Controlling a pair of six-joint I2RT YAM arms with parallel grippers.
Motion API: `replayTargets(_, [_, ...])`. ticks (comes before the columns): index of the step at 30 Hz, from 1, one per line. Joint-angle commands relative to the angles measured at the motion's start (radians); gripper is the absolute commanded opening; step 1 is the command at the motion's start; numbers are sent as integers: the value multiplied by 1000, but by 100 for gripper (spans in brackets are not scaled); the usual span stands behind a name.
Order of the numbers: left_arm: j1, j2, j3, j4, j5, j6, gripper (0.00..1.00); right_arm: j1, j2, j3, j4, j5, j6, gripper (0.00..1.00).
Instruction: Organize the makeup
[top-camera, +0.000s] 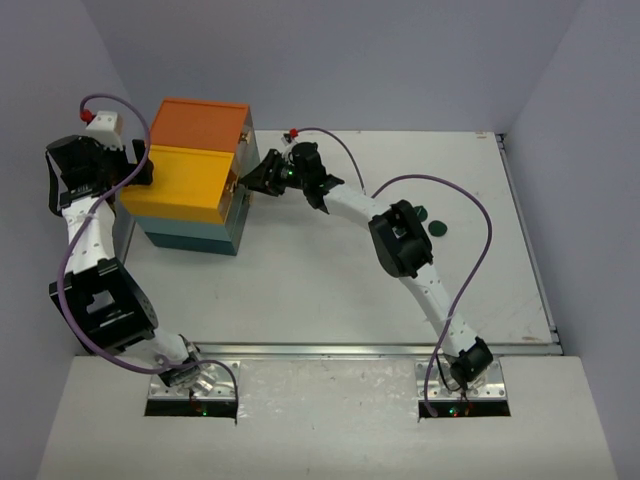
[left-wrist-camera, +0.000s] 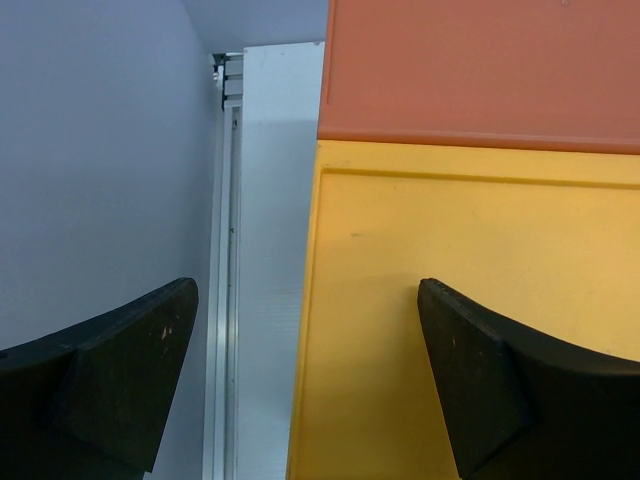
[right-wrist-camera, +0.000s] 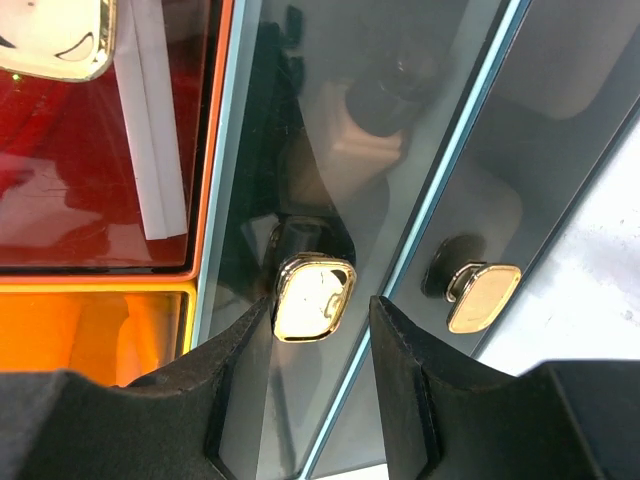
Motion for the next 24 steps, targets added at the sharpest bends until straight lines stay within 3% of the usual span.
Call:
replayTargets(1, [-5,6,-76,-149,15,34,92,49,36,15,26,49,13,43])
replayTargets(9, [-5,-41,-118,-150,43,28,92,26,-74,-299,124,138,142,44])
replayTargets(14, [-5,-76,-137,-151,61,14,92,23,3,-220,136,93,202,44])
replayTargets(17, [-5,-87,-142,-151,53,19,92,19,-19,-303,216,102,231,45])
replayTargets(20, [-5,-84,-143,-151,52,21,92,12,-51,-372,267,102,214,49])
replayTargets(24, [-5,-76,-140,-151,57,15,92,9,-45,-313,275,54,181,56])
